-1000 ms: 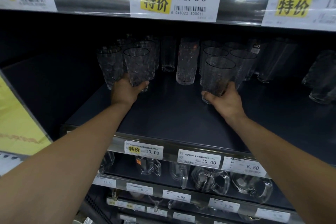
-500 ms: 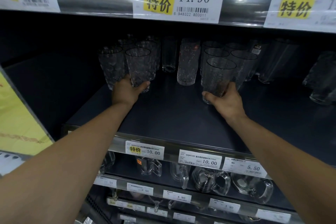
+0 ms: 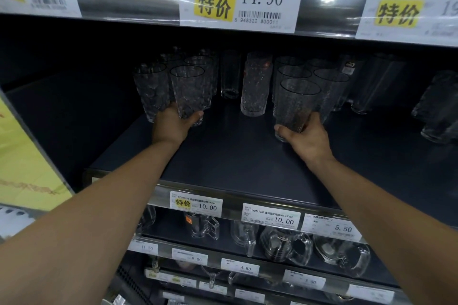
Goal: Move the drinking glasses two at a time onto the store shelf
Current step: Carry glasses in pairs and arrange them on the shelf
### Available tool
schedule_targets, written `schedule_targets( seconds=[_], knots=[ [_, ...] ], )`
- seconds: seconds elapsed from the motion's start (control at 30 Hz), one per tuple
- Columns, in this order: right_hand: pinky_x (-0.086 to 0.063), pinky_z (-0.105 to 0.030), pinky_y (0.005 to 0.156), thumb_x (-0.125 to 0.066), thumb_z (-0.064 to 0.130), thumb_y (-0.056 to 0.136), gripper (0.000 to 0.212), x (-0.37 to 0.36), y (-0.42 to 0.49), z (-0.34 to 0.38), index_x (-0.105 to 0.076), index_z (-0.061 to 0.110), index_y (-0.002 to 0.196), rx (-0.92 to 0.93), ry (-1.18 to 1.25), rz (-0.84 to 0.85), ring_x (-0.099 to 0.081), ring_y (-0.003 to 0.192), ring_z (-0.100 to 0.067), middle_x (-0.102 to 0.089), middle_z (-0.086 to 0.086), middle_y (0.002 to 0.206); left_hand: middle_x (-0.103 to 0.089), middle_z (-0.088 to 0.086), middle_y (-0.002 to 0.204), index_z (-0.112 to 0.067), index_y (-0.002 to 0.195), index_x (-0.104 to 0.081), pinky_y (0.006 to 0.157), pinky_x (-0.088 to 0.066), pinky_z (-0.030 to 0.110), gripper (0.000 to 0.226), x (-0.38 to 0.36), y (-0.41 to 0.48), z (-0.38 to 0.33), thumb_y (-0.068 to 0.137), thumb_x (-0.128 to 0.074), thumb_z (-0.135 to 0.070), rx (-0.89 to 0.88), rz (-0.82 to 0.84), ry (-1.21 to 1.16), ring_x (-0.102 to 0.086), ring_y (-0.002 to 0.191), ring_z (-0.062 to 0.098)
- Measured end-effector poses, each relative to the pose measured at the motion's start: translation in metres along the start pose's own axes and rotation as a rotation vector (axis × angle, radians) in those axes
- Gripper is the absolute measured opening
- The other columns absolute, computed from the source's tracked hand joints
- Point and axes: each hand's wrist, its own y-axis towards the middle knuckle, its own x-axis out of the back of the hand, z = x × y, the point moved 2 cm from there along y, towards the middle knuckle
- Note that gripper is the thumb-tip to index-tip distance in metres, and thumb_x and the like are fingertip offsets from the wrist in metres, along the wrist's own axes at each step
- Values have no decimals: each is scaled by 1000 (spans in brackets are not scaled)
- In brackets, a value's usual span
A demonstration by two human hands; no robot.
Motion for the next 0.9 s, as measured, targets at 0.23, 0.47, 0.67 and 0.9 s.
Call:
schedule_targets(
  seconds=[0.23, 0.47, 0.67, 0.9],
  knots=[
    [-44, -24, 93, -84, 42, 72, 69, -1, 2, -3, -47, 20, 127, 14, -3, 5, -58, 116, -18, -59, -2, 129, -70, 16, 109, 0, 113, -65, 84, -56, 37, 64, 2, -2, -1, 80, -72, -55, 23, -4, 18, -65, 99, 28],
    [-43, -23, 91, -84, 41, 73, 67, 0, 2, -3, -48, 20, 125, 15, 5, 4, -58, 113, -16, -60, -1, 127, -70, 16, 110, 0, 113, -65, 83, -54, 32, 61, 4, -6, -9, 81, -73, -50, 11, -28, 32, -64, 100, 28],
    [-46, -26, 95, -84, 43, 72, 68, 0, 2, -3, -48, 21, 126, 5, 7, 14, -59, 115, -18, -60, -1, 128, -70, 16, 108, 0, 110, -66, 82, -54, 31, 62, 7, -10, -11, 79, -74, -52, 31, -22, 15, -65, 100, 28],
    [-46, -25, 94, -85, 40, 72, 73, 4, -1, -1, -45, 21, 130, 3, 22, 61, -60, 114, -17, -61, 0, 128, -72, 13, 107, -4, 110, -69, 79, -52, 29, 54, 15, -23, -18, 81, -74, -49, 48, -20, 26, -66, 99, 26]
  ],
)
